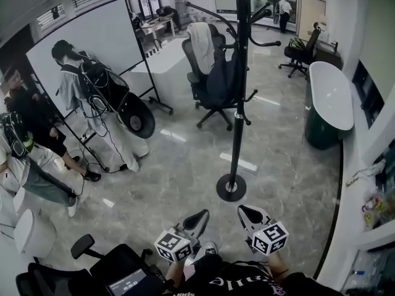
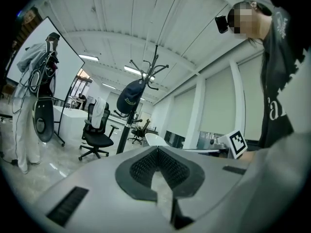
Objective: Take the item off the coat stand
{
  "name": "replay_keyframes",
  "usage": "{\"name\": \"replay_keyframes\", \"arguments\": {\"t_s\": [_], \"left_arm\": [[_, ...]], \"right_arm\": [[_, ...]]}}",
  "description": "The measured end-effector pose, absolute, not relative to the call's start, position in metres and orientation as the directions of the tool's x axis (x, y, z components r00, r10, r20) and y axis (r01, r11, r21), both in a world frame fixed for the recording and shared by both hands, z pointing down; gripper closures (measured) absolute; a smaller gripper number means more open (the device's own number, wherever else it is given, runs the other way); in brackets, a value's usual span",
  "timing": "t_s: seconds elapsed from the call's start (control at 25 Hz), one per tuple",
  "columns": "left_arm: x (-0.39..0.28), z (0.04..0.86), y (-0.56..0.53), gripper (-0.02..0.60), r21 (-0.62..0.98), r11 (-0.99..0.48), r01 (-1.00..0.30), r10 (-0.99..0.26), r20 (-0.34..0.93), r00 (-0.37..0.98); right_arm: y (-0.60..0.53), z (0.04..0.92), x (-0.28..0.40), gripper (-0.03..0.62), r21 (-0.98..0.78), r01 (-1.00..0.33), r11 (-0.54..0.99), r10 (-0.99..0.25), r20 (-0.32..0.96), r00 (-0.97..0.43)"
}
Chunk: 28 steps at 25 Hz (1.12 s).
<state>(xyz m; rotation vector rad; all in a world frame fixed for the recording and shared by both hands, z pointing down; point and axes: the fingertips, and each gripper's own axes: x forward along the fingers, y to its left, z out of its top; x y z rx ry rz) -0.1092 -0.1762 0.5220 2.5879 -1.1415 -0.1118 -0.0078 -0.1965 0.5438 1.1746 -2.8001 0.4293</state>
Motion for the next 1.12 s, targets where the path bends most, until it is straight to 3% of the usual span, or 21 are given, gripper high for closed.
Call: {"name": "replay_keyframes", "arguments": {"t_s": [0.32, 0.8, 0.84, 0.92, 1.12], "left_arm": [[-0.151, 0.512, -0.247, 0.578, 0.292, -0.692, -0.660, -0.678, 0.049, 0.733], [-0.152, 0.521, -0.294, 0.578, 0.319, -0.707, -0.631, -0.646, 0.072, 0.760], [-0.152, 0.521, -0.300, 0.578, 0.318, -0.703, -0.636, -0.650, 0.076, 0.756], [-0.154, 0.520, -0.312, 0.578, 0.318, -0.691, -0.650, -0.663, 0.081, 0.744], [-0.156, 0.518, -0.350, 0.578, 0.317, -0.656, -0.684, -0.703, 0.073, 0.708]], "right_arm": [[-0.294, 0.479, -0.041, 0.576, -0.137, -0.766, 0.628, -0.762, 0.090, -0.641], [-0.421, 0.347, -0.047, 0.572, 0.052, -0.805, 0.590, -0.800, -0.094, -0.592], [-0.433, 0.336, -0.047, 0.548, 0.061, -0.809, 0.584, -0.801, -0.114, -0.587], [-0.454, 0.315, -0.048, 0.397, 0.067, -0.816, 0.574, -0.803, -0.153, -0.576], [-0.504, 0.291, -0.040, 0.357, 0.050, -0.842, 0.536, -0.820, -0.206, -0.534]]}}
